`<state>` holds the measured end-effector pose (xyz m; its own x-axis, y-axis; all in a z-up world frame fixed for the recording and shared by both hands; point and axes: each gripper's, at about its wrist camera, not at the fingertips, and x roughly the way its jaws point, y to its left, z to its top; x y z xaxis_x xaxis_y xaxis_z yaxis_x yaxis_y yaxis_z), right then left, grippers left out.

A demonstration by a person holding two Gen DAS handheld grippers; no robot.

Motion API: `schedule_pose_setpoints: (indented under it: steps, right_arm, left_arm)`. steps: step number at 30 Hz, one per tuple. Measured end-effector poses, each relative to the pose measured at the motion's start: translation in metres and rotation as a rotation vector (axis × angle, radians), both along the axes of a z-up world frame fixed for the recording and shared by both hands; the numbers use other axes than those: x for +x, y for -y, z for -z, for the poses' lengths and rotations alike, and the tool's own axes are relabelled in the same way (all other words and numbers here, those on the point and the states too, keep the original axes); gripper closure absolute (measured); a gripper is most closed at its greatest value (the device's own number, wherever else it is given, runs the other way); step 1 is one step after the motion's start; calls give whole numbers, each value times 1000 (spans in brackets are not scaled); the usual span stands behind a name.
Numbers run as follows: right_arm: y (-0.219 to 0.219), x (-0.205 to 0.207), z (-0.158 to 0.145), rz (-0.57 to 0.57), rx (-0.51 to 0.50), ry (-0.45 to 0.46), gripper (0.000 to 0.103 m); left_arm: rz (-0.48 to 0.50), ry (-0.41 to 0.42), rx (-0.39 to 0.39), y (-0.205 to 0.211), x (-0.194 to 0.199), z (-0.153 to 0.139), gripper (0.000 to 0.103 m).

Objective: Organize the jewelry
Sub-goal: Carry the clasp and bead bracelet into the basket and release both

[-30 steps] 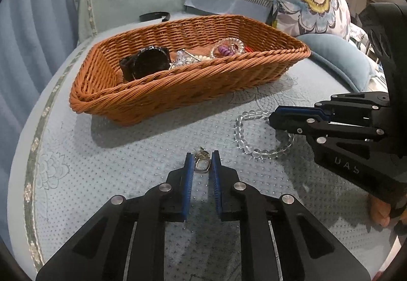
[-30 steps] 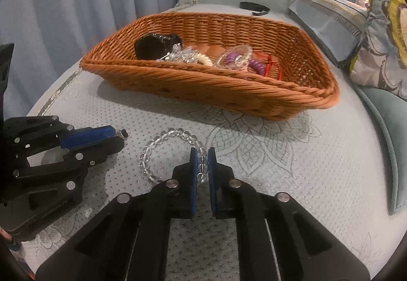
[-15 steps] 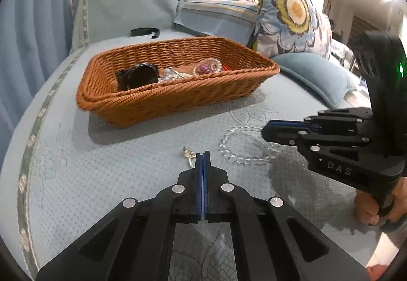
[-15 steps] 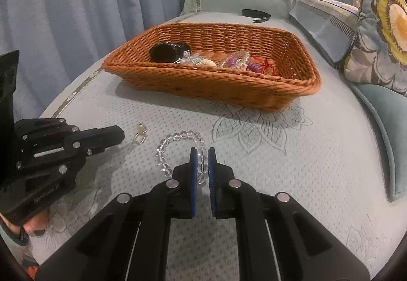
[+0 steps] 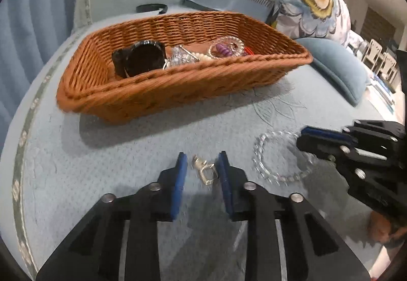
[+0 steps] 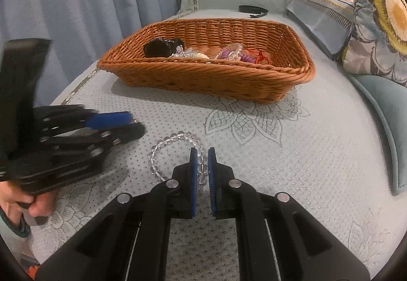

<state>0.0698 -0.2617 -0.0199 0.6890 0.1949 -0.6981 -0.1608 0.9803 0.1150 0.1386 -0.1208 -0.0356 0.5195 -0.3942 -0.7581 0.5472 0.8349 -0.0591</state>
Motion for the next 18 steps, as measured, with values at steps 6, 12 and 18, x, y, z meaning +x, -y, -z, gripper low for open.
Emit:
schedule_pose_setpoints:
  steps: [6,12,18]
  right_arm:
    - [3,-4,-5,5,20,22,97]
    - [2,-14,-26,-5,18,61,97]
    - [0,-21,-55,-11,1,82,97]
  left_arm:
    - [-3,1,-72,-11,-3,-6,95]
    - [20,29,-213,-25,-20,-29,95]
    - [39,57,-285,-33,-28,-53,95]
